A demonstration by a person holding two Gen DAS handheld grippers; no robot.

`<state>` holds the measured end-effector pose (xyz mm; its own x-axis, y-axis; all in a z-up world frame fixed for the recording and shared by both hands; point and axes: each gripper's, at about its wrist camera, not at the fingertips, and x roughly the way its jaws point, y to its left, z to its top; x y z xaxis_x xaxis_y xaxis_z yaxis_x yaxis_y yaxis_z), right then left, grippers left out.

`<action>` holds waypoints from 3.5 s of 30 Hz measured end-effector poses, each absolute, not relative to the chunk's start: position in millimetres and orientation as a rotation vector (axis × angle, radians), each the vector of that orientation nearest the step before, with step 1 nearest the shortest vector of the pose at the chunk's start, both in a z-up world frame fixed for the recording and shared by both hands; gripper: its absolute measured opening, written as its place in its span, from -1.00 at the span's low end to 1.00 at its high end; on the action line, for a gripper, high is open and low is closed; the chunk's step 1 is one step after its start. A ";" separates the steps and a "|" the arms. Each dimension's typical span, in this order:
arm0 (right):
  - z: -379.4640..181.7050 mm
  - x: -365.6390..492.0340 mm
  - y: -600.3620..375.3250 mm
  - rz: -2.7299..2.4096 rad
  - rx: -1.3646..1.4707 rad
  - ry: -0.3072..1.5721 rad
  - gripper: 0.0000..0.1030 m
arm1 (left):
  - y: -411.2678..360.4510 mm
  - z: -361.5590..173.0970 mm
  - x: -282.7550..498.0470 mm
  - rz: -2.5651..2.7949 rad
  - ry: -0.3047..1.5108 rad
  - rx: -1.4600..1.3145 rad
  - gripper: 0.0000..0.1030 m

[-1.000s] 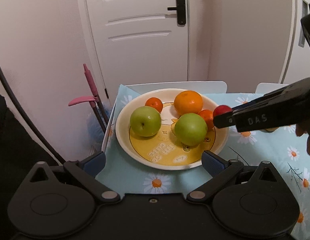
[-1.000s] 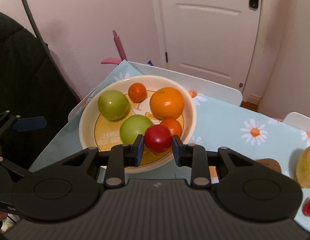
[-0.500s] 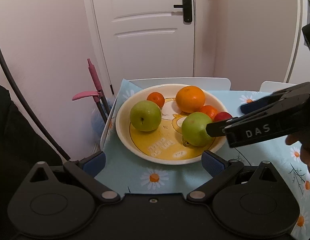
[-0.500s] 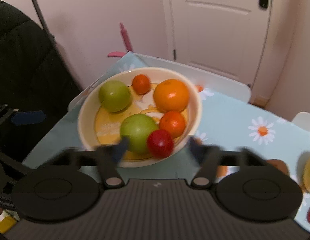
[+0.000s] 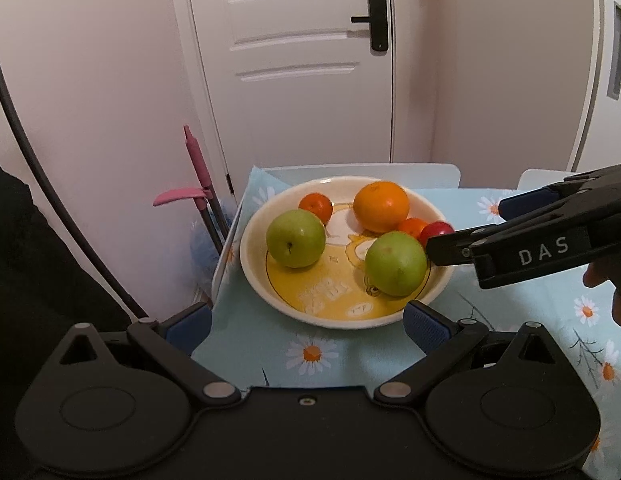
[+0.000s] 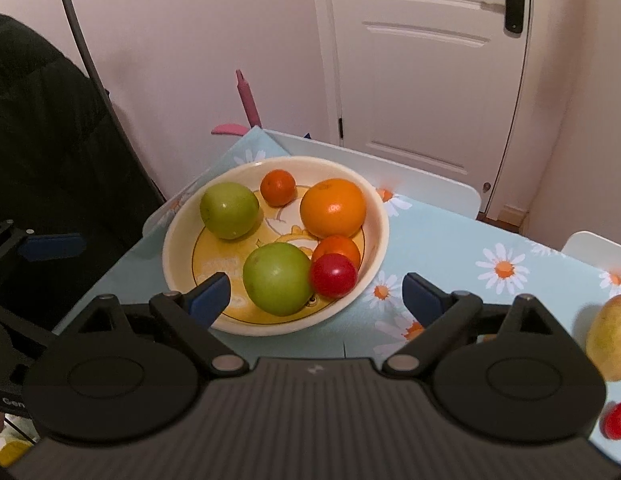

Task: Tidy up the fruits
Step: 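Move both grippers back over the kiwi and the large apple, then grasp the brown kiwi with the left gripper while the right gripper grasps the large yellow-red apple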

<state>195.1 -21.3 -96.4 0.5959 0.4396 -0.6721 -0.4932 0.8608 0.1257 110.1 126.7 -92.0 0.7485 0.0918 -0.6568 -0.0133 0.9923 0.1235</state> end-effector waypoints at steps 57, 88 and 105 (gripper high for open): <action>-92.1 215.1 -285.8 0.530 -0.057 0.763 1.00 | -97.9 -98.3 157.2 0.132 0.726 0.052 1.00; -139.3 270.4 -283.9 0.556 0.068 0.859 1.00 | -123.9 -158.8 212.5 0.165 0.783 -0.010 0.34; -146.6 271.9 -266.0 0.548 -0.003 0.848 0.99 | -113.4 -153.2 195.0 0.189 0.778 -0.009 0.31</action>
<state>271.9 -266.1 -146.6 0.5320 0.4583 -0.7120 -0.4604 0.8623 0.2111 195.0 -113.4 -153.2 0.6960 0.1660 -0.6986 -0.1728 0.9830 0.0614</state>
